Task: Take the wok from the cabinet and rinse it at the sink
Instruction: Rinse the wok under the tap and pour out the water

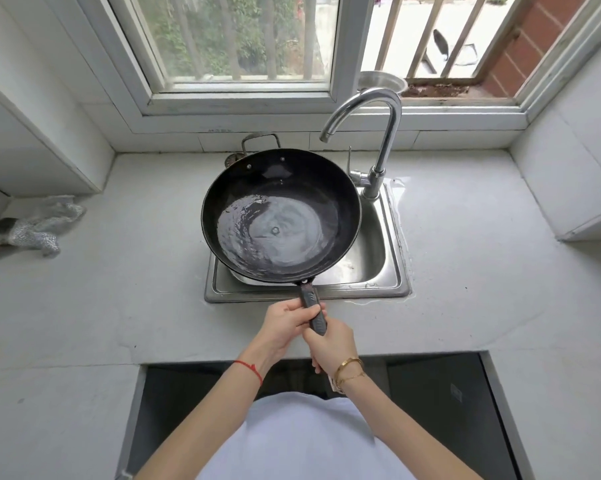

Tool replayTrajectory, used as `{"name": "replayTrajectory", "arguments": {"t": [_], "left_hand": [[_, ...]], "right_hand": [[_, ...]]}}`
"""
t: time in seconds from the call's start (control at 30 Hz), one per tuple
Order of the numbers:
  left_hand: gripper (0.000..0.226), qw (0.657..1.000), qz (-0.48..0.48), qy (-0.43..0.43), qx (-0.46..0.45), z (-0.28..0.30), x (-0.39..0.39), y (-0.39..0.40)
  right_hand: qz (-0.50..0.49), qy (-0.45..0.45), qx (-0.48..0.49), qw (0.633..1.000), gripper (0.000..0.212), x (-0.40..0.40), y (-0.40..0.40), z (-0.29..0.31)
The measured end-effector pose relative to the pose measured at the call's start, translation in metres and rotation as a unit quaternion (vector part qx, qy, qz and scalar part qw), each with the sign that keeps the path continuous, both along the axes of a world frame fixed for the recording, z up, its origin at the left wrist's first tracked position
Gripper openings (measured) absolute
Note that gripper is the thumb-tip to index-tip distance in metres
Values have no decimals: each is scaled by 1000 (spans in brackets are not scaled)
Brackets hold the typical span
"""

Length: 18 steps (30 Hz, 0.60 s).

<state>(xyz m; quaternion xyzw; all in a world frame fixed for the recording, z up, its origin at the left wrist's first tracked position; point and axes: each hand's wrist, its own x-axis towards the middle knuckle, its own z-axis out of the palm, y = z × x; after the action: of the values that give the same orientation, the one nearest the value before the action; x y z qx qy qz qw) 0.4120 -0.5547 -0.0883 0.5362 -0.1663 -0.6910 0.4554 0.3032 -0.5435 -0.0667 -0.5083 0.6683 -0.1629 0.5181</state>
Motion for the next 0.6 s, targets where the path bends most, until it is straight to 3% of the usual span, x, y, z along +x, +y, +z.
{"name": "replayTrajectory", "arguments": {"t": [0.13, 0.33, 0.6], "left_hand": [[8, 997, 11, -73, -10, 4, 4, -2], [18, 990, 14, -140, -19, 10, 10, -8], [16, 1000, 7, -12, -9, 10, 12, -17]], "right_hand": [[7, -42, 23, 999, 28, 5, -4, 3], [-4, -80, 51, 995, 25, 11, -14, 14], [1, -8, 21, 1000, 16, 16, -25, 12]]}}
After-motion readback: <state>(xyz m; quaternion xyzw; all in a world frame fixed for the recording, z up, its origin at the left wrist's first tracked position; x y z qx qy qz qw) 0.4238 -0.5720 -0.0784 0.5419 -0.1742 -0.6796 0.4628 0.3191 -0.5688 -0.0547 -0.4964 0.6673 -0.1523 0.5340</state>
